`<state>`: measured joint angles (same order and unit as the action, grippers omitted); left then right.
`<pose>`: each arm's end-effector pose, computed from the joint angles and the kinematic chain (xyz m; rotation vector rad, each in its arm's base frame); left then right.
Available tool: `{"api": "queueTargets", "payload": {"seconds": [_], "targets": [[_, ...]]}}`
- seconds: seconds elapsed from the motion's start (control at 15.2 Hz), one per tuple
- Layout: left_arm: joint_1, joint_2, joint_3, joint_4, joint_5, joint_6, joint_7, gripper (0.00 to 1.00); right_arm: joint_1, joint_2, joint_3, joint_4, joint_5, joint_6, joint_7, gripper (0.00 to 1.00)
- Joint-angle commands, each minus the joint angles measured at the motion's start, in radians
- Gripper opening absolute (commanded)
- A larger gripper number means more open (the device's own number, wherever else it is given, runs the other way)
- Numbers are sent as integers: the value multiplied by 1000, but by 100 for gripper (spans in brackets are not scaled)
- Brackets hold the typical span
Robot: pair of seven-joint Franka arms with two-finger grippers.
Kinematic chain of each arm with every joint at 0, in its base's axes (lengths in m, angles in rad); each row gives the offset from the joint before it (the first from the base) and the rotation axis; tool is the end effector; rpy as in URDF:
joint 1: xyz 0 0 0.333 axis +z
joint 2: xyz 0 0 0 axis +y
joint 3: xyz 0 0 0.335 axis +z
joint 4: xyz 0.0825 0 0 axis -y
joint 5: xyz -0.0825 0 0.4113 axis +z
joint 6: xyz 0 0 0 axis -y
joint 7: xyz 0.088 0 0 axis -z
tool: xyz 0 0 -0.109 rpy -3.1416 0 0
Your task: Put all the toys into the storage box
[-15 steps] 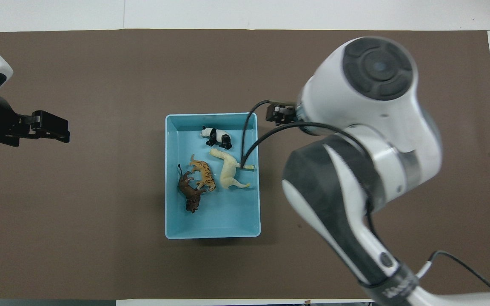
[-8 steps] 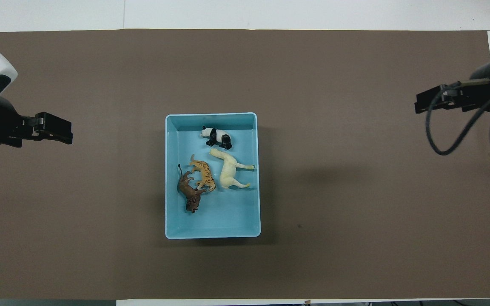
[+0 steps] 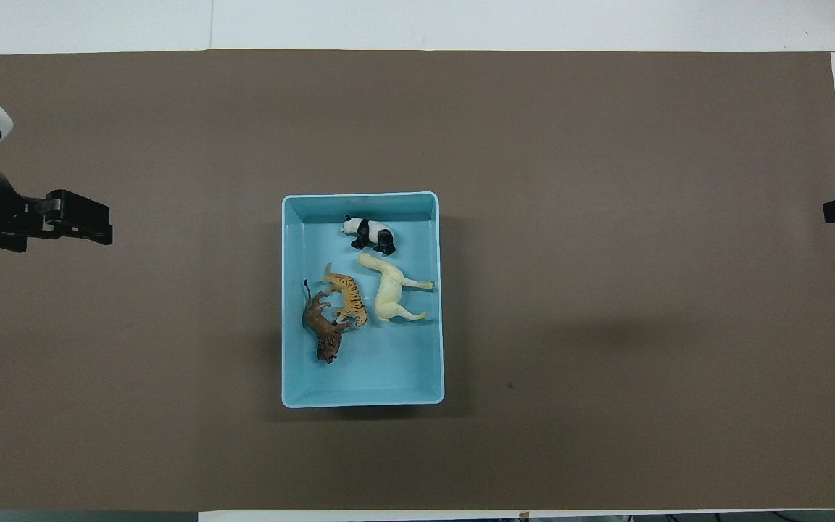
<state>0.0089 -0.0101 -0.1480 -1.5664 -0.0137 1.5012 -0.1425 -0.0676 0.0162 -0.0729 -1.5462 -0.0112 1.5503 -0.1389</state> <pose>0.5653 -0.0812 0.6435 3.1360 0.0045 -0.0884 0.5793 -0.0828 0.6425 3.1309 -0.0028 -0.0214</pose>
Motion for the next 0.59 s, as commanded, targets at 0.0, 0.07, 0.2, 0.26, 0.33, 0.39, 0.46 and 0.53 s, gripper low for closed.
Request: {"api": "queueTargets", "payload": {"seconds": [0.0, 0.07, 0.2, 0.26, 0.33, 0.39, 0.46, 0.53], "targets": [[6, -28, -2, -35, -12, 16, 3, 100, -14, -7, 25, -2, -65, -12, 70, 100], [6, -28, -2, -35, -12, 16, 3, 100, -17, -7, 25, -2, -64, -13, 68, 100], [8, -28, -1, -35, -12, 16, 3, 100, -41, -7, 33, -12, -56, -15, 68, 100], [9, -28, -1, -35, -12, 16, 3, 100, -46, -7, 44, -14, -52, -16, 70, 100], [8, -28, -1, -35, -12, 16, 3, 100, -47, -7, 45, -14, -50, -18, 70, 100], [8, -28, -1, -35, -12, 16, 3, 100, -49, -7, 45, -14, -46, -19, 71, 100], [8, -28, -2, -35, -12, 16, 3, 100, -60, -5, 45, -11, -23, -28, 74, 100], [8, -28, -2, -35, -12, 16, 3, 100, -61, -5, 45, -5, 2, -35, 78, 100]]}}
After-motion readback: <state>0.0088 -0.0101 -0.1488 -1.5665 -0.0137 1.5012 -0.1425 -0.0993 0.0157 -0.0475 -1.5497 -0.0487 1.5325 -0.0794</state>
